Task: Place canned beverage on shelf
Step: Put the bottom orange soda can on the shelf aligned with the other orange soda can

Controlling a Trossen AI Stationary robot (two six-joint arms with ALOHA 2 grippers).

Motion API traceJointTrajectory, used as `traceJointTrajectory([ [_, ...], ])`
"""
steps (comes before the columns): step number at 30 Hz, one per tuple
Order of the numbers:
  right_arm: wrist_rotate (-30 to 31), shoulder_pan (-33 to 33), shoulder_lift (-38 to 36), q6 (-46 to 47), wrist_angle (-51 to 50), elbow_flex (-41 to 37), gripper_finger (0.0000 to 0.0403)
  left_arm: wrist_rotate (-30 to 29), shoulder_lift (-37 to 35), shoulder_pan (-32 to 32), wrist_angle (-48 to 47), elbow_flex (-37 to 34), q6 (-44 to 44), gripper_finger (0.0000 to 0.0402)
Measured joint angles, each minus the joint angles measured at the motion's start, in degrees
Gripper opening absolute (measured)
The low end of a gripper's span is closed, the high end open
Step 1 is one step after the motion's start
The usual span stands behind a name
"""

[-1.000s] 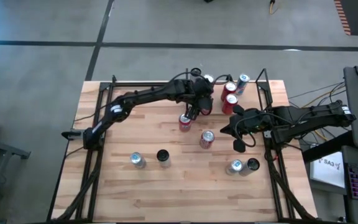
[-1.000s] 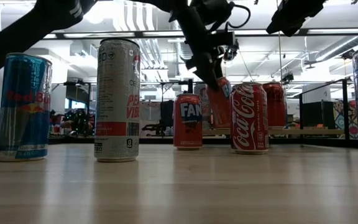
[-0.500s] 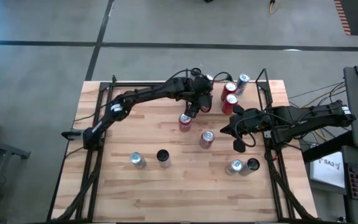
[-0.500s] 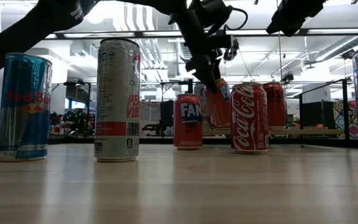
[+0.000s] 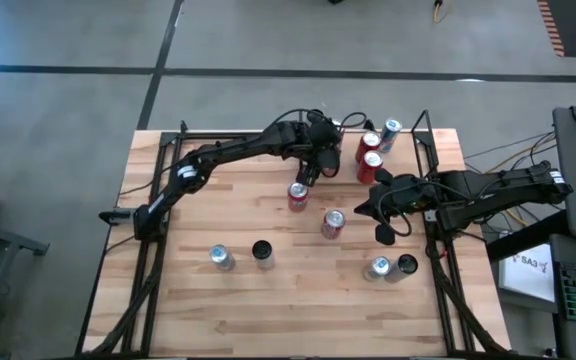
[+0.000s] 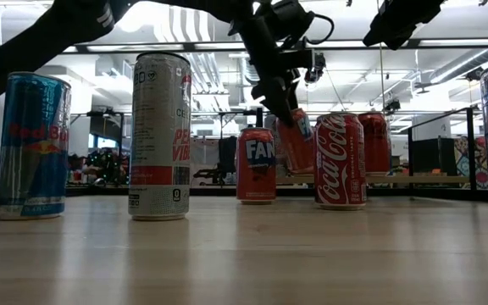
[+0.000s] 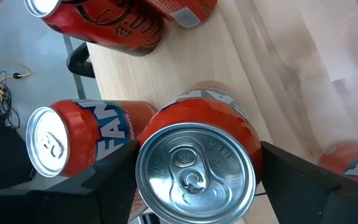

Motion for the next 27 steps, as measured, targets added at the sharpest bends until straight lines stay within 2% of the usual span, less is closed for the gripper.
traceJointTrajectory([
  [27,0.0,0.0,0.0,-0.1,0.0,0.0,0.0009,0.0,0.0,0.0,-0.8,-0.4,-0.1,0.0283],
])
